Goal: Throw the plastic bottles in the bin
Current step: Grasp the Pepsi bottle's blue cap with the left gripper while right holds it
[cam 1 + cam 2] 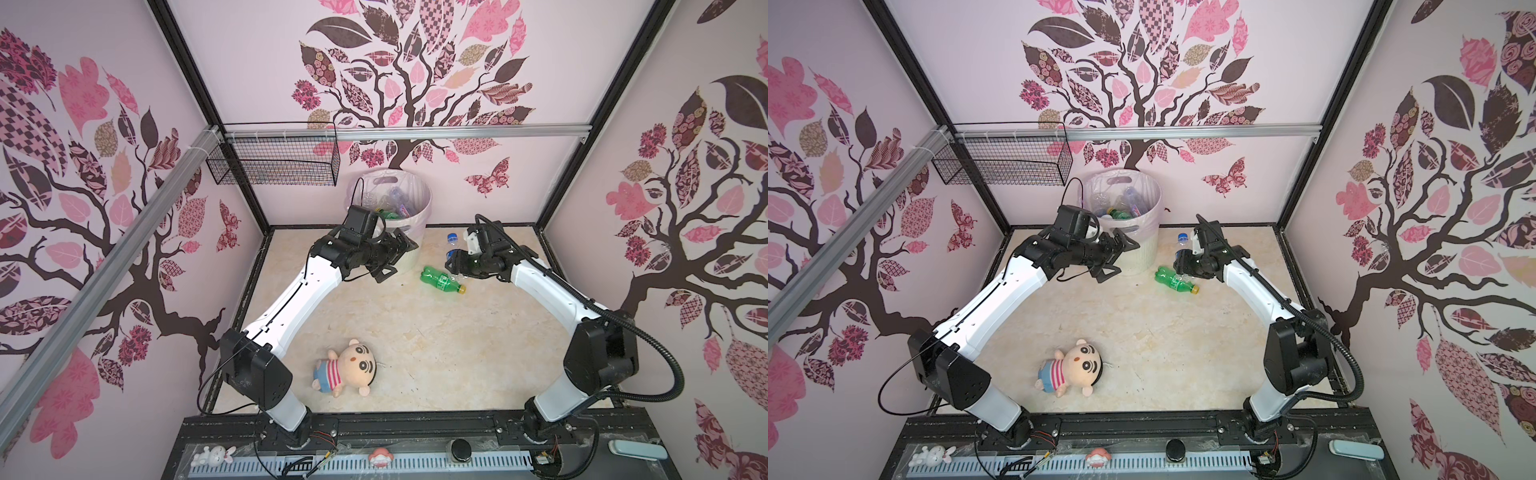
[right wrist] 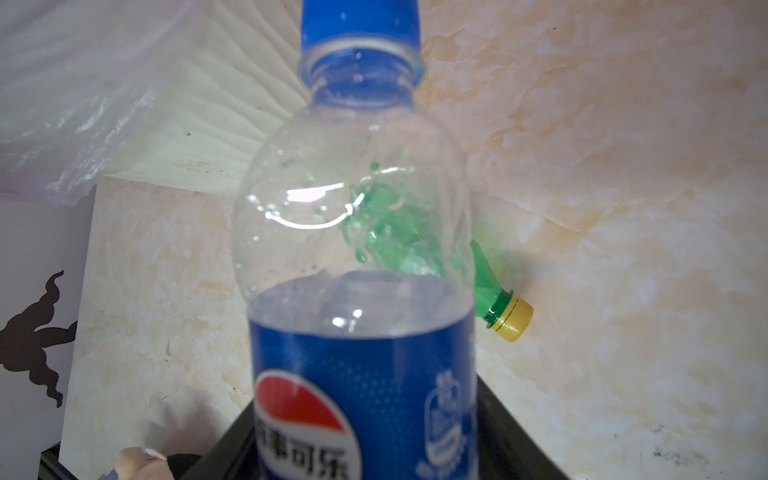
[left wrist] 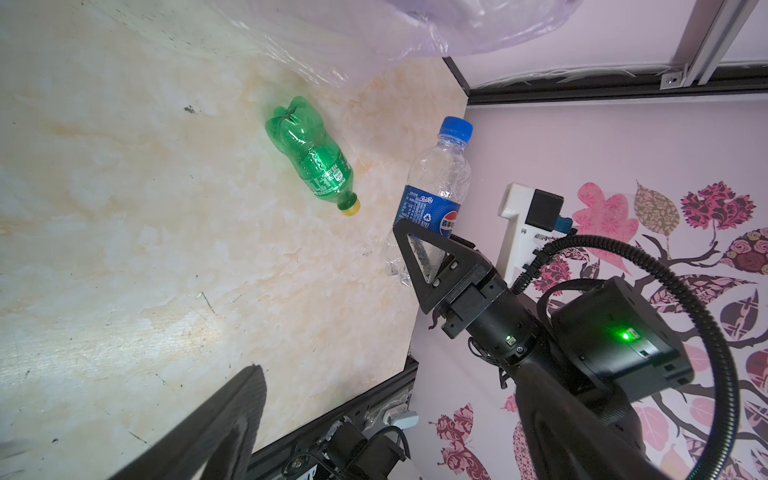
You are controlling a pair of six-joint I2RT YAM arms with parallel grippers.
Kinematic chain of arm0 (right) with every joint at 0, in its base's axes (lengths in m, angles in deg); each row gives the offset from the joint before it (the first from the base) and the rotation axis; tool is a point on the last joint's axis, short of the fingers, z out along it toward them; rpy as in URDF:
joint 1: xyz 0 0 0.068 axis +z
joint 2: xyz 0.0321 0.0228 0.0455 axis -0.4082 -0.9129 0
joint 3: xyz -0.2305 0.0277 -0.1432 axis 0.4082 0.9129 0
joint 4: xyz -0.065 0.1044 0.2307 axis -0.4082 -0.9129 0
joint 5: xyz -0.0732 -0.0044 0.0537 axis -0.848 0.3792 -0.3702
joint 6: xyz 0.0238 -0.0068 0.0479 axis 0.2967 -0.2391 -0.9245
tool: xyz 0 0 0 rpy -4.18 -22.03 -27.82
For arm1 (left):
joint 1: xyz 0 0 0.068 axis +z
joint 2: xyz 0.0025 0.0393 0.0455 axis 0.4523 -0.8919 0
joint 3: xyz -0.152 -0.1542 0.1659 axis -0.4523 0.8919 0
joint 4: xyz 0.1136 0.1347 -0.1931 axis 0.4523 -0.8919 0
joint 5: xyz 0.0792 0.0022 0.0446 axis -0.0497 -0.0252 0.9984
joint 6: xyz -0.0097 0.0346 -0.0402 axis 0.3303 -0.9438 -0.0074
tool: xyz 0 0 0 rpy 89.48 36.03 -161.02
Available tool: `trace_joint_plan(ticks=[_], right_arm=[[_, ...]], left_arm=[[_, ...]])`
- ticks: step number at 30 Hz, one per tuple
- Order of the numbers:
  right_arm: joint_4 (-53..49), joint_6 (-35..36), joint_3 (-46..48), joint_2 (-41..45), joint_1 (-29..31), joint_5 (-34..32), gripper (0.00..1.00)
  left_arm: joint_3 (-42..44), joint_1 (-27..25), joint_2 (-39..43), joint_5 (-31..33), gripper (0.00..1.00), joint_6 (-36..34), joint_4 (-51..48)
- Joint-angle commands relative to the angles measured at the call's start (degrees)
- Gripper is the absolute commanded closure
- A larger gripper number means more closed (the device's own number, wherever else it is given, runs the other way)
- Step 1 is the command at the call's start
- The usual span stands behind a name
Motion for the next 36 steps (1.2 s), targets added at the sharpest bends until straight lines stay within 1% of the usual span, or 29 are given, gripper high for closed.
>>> trace_joint_plan(ticks=[1, 5, 9, 10, 16, 20, 22, 24, 28, 31, 36], right_arm=[[-0.1, 1.16, -0.41, 3.36, 0.54, 1.6, 0.46], [0.62, 2.23, 0.66, 6.84, 2.06, 2.31, 0.46], [2.39, 3.65, 2.0, 10.28, 5.71, 3.06, 0.46], [2.81, 4.13, 2.25, 10.99, 6.74, 3.15, 0.46], [5.98, 4.78, 3.01, 13.6, 10.83, 5.22, 0.46], [8.01, 5.16, 3.32, 14.65, 12.57, 7.05, 0.46], [8.97, 5.51, 3.43, 15.25, 12.98, 7.78, 0.46], [9.49, 5.82, 3.22, 15.62, 13.18, 8.61, 0.46], [9.58, 6.22, 2.87, 15.64, 13.3, 9.5, 0.46], [9.84, 6.23, 3.04, 15.56, 13.43, 10.25, 0.46], [10.2, 6.3, 3.1, 14.95, 13.58, 10.92, 0.46]], left_arm=[[-5.62, -0.25, -3.04, -0.42, 0.03, -1.3, -0.55], [-11.17, -0.23, -6.2, -0.77, 0.03, -1.49, -1.62], [-14.79, -0.23, -8.59, -1.36, 0.03, -1.82, -2.32], [-17.01, -0.17, -9.11, -1.68, 0.03, -1.95, -2.51], [-18.05, 0.13, -9.66, -2.12, 0.04, -2.78, -3.33], [-17.65, 0.48, -9.43, -2.2, 0.1, -2.99, -3.02], [-17.48, 0.76, -9.22, -2.22, 0.17, -3.34, -2.86], [-17.1, 1.26, -8.86, -1.89, 0.19, -3.31, -2.34], [-16.21, 2.01, -8.34, -1.64, 0.29, -2.79, -0.69], [-16.63, 2.04, -8.76, -1.81, 0.33, -2.81, -0.4], [-16.73, 1.69, -9.67, -2.16, 0.36, -2.69, 0.34]])
